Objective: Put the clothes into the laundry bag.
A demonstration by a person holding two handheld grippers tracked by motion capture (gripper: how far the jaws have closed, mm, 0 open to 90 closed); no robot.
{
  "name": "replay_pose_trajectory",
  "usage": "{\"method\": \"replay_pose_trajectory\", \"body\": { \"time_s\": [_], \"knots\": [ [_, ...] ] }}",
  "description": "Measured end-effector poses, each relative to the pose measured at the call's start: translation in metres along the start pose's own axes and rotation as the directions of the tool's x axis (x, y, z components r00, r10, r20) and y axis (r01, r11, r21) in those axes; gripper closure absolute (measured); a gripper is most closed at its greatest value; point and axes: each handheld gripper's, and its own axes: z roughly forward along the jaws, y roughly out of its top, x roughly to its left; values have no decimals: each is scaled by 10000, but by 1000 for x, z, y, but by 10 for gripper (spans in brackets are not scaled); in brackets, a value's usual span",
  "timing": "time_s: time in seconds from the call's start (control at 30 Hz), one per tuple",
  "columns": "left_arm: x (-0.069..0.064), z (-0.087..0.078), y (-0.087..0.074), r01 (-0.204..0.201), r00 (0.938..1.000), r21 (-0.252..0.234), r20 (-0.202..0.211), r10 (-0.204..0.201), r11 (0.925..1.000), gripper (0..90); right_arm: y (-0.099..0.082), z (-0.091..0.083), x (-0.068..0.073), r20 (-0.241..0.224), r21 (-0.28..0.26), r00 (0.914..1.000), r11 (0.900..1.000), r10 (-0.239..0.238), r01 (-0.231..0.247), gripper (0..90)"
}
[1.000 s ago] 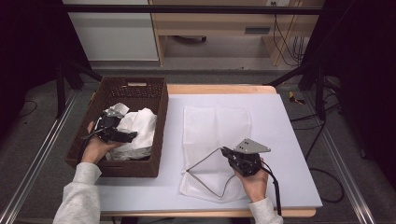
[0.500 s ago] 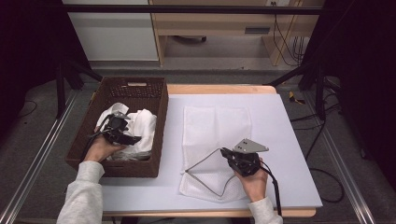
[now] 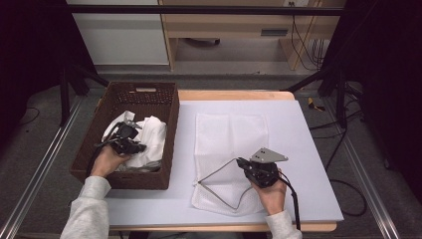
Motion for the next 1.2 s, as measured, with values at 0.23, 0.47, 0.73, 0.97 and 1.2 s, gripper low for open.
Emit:
{"method": "replay_pose_trajectory", "body": {
  "time_s": [0.23, 0.47, 0.73, 0.97, 1.2],
  "knots": [
    [2, -6, -2, 396, 9991, -698, -135, -407, 9968, 584, 0, -2, -2, 60, -44, 10000, 10000, 16, -16, 877],
    [7, -18, -5, 607, 9969, -1922, 605, -500, 9795, 124, -1, -4, -4, 46, -51, 9999, 9999, 108, -107, 869],
    [0, -19, -7, -278, 9954, -1915, 851, 448, 9811, 33, -1, -6, -6, 43, -44, 9999, 9999, 155, -155, 858],
    [-6, 7, -3, -1102, 9939, 49, 73, 1101, 9939, 1, -1, -5, -6, 12, 73, 9999, 9999, 144, -144, 839],
    [-5, 21, -1, -1132, 9931, 797, 398, 1103, 9904, 29, -1, -6, -7, -20, 89, 9998, 9998, 182, -182, 829]
  ]
}}
